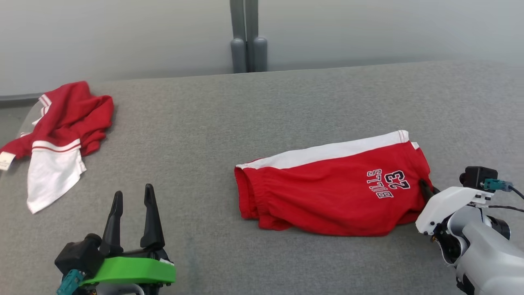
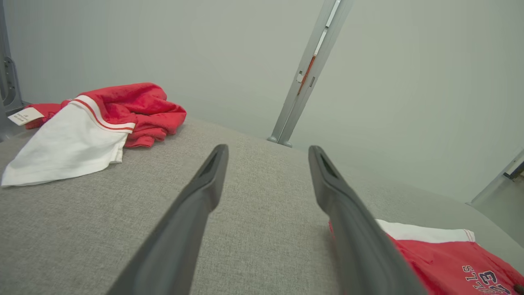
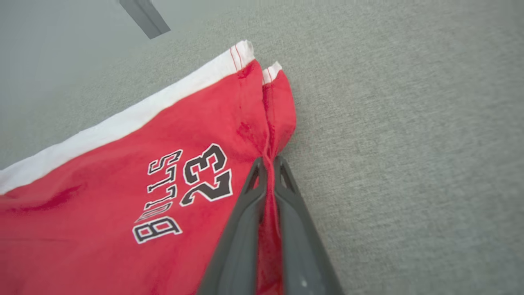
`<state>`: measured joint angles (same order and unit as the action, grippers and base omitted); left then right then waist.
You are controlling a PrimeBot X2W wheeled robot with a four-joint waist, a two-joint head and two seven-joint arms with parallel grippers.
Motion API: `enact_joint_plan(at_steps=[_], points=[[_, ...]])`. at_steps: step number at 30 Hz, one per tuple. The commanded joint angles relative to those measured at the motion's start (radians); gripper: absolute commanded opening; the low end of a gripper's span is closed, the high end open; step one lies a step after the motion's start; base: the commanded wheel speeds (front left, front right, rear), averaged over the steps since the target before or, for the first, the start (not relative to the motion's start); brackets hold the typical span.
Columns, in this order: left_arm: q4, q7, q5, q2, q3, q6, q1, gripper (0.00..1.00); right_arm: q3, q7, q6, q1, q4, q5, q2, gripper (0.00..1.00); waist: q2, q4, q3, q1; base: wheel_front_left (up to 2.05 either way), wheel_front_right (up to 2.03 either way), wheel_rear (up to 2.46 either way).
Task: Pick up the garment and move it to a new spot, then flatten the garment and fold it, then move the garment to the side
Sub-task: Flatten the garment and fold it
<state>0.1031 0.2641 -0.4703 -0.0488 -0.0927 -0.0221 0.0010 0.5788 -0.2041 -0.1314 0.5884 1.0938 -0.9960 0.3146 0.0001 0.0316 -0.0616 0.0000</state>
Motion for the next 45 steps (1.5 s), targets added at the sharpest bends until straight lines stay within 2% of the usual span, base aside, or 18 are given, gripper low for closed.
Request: enact_joint_plan(at_steps=[1,8,17,23,27,34,45], points=[[0.008,0.000,0.025,-0.003,0.003,-0.005,0.010,1.00,-0.004,-0.014,0.001,-0.020,-0.008,-0.014,0.004,0.00,-0.0001,-0.072,0.024,0.0000,0.00,0.00,0.00],[0.050,0.000,0.050,-0.003,0.002,-0.015,-0.012,1.00,-0.019,-0.046,0.001,-0.031,-0.023,-0.032,-0.001,0.00,-0.0001,-0.095,0.027,0.0000,0.00,0.00,0.00],[0.080,0.000,0.063,-0.003,0.000,-0.018,-0.001,1.00,0.008,-0.060,0.001,-0.001,-0.128,0.004,-0.017,0.00,-0.0001,-0.039,0.063,0.0000,0.00,0.00,0.00],[0.080,0.000,0.052,-0.003,-0.004,-0.017,0.008,1.00,0.067,-0.059,0.001,0.022,-0.254,0.034,-0.071,0.00,-0.0001,0.017,0.086,0.0000,0.00,0.00,0.00],[0.078,0.000,0.044,-0.003,-0.013,-0.016,0.010,1.00,0.118,-0.033,0.001,0.028,-0.297,0.039,-0.121,0.00,-0.0001,0.054,0.094,0.0000,0.00,0.00,0.00],[0.077,0.000,0.034,-0.003,-0.027,-0.014,0.010,1.00,0.198,0.006,0.001,0.005,-0.265,0.040,-0.191,0.00,-0.0001,0.113,0.095,0.0000,0.00,0.00,0.00],[0.073,0.000,0.027,-0.003,-0.033,-0.005,0.018,1.00,0.271,0.023,0.001,0.009,-0.188,0.027,-0.231,0.00,-0.0001,0.134,0.095,0.0000,0.00,0.00,0.00]])
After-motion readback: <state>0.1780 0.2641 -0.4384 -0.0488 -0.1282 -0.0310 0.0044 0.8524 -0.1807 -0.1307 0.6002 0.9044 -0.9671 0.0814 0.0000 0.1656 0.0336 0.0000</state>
